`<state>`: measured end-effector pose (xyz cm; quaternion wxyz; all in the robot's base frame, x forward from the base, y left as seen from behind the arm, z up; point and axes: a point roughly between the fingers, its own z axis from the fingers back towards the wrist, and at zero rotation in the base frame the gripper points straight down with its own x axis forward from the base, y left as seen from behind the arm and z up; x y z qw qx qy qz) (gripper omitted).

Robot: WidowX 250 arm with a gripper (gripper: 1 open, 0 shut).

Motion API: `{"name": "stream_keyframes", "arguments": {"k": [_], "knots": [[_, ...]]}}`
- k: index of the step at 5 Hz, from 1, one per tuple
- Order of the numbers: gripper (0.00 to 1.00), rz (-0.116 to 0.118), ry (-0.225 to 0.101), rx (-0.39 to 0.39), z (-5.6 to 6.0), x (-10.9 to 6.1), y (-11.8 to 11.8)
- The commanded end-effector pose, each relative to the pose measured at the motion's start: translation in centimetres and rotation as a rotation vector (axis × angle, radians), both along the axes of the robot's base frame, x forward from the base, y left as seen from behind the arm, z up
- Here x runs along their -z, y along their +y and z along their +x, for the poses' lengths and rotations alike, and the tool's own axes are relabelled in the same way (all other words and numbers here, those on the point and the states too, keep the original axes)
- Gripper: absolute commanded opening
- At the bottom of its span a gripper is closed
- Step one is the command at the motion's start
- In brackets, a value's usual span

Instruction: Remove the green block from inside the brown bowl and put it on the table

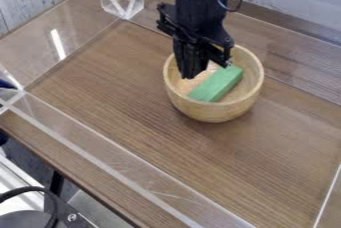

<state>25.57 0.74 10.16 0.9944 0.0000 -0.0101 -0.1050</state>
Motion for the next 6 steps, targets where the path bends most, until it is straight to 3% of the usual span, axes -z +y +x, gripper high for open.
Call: {"name": "stream_keyframes", "arguments": {"k": [1, 3, 5, 6], "knots": [[0.00, 0.010, -0.088, -0.029, 0.2, -1.5, 0.1], [0.00, 0.026, -0.082, 0.020, 0.3, -1.2, 2.1], [0.00, 0.035, -0.052, 0.017, 0.3, -2.9, 2.1], [0.00, 0.039, -0.056, -0.013, 1.1, -3.5, 2.6]]}}
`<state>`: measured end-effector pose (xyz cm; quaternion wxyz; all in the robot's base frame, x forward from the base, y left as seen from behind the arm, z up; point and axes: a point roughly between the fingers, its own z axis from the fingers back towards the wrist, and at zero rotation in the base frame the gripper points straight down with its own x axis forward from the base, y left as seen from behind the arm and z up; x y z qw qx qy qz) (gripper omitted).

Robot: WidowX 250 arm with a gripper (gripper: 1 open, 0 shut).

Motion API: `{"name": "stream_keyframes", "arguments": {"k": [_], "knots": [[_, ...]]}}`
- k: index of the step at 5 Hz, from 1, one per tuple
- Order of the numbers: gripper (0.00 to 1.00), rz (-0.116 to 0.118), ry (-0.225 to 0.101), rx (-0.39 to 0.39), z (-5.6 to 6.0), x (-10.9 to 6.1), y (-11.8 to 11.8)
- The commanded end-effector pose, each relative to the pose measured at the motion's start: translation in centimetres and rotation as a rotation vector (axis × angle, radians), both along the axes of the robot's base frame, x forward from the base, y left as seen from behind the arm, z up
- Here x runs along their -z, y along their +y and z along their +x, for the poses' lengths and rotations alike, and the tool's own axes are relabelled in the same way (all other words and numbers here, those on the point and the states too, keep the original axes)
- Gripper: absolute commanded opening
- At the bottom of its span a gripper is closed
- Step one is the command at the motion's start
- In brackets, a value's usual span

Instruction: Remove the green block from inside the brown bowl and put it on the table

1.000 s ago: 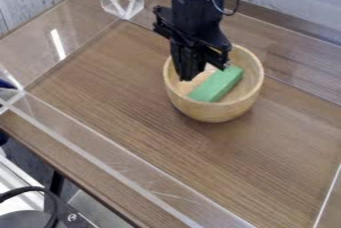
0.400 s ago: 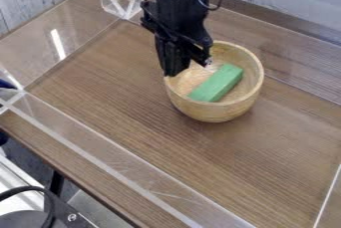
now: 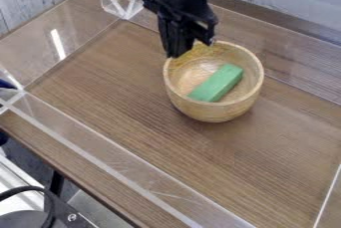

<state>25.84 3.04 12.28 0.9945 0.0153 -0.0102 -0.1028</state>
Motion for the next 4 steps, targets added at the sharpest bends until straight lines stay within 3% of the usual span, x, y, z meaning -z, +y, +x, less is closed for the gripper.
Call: {"name": "stream_keyframes", "arguments": {"k": [1, 4], "knots": [[1.00, 0.011, -0.053, -0.027, 2.0, -1.6, 0.5], [1.00, -0.033, -0.066, 0.035, 3.9, -2.0, 0.4]]}}
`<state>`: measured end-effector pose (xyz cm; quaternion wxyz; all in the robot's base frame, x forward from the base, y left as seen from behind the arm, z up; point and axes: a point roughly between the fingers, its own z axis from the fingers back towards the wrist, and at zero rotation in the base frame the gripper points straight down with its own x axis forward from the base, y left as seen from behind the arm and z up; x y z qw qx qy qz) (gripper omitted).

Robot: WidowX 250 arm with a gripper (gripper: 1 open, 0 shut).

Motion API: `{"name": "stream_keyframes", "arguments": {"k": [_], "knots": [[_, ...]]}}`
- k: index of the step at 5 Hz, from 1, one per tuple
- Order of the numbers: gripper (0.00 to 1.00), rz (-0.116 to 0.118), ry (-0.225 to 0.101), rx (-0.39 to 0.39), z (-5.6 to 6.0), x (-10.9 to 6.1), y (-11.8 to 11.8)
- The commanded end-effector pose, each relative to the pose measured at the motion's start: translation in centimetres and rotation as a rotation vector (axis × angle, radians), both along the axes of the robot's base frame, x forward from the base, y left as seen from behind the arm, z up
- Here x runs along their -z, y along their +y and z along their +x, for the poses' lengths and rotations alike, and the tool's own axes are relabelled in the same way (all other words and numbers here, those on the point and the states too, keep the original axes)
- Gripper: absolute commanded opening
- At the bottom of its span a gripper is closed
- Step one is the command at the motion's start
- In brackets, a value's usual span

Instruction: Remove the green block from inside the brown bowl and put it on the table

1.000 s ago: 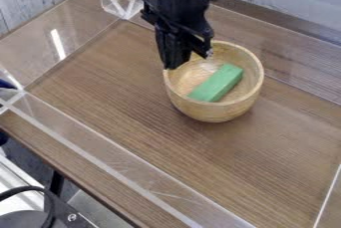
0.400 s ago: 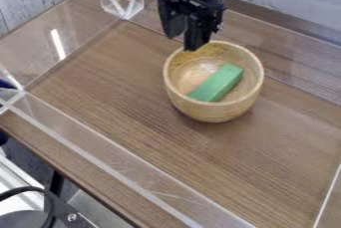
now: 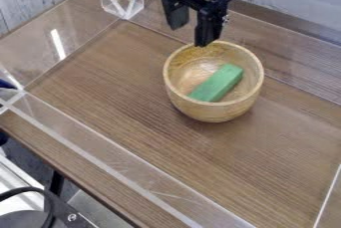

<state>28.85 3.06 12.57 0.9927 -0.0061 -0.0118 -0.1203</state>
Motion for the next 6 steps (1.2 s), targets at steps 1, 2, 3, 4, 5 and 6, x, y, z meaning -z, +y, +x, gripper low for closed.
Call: {"name": "stream_keyframes", "arguments": {"k": [1, 2, 3, 4, 5, 6], "knots": [[1.00, 0.030, -0.042, -0.020, 1.7, -0.5, -0.1], [1.00, 0.057, -0.014, -0.040, 2.4, 0.9, -0.7], [1.00, 0.039, -0.010, -0.005, 2.2, 1.7, -1.2], [1.00, 0.039, -0.006, 0.019, 2.9, 2.6, -1.8], [1.00, 0.044, 0.000, 0.057, 3.6, 3.7, -2.6], [1.00, 0.051, 0.023, 0.053, 3.5, 4.8, -3.6]]}}
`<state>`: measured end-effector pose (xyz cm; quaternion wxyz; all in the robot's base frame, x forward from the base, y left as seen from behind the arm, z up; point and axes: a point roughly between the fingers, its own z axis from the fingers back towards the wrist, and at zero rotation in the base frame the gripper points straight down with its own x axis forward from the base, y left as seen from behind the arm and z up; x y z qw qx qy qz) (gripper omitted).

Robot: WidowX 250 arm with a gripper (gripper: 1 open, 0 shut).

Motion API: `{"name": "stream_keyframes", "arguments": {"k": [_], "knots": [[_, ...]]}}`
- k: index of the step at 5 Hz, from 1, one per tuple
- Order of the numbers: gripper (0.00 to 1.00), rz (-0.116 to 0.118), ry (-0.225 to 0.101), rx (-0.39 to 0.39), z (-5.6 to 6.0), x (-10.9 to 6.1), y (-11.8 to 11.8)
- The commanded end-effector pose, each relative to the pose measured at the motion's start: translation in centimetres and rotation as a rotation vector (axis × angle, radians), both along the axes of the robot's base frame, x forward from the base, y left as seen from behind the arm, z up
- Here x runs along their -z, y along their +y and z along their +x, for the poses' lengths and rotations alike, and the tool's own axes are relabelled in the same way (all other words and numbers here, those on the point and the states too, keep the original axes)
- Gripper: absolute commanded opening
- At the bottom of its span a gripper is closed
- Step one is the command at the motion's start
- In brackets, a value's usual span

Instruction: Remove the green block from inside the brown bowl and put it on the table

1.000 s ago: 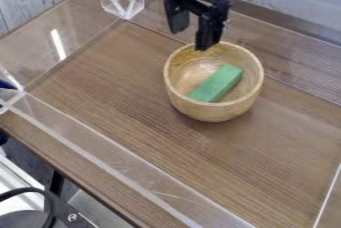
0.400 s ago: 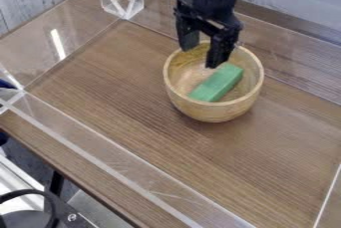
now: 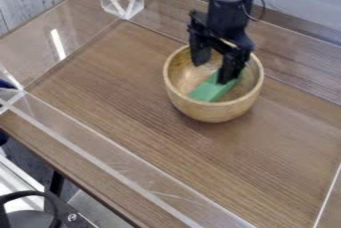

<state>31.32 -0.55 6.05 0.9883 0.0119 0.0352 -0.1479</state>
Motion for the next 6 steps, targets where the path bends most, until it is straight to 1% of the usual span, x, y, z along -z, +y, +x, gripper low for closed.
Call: {"name": "stream_keyframes", "arguments": {"k": [1, 2, 3, 4, 6], "knots": [[1.00, 0.009, -0.050, -0.006, 1.0, -0.9, -1.0], [1.00, 0.019, -0.038, -0.026, 1.2, 0.5, -1.2], [0.00, 0.022, -0.035, -0.051, 1.2, 1.5, -1.3], [0.00, 0.019, -0.074, -0.091, 0.9, -1.0, -1.1], [0.00, 0.009, -0.082, -0.155, 0.5, -1.7, -0.5]]}}
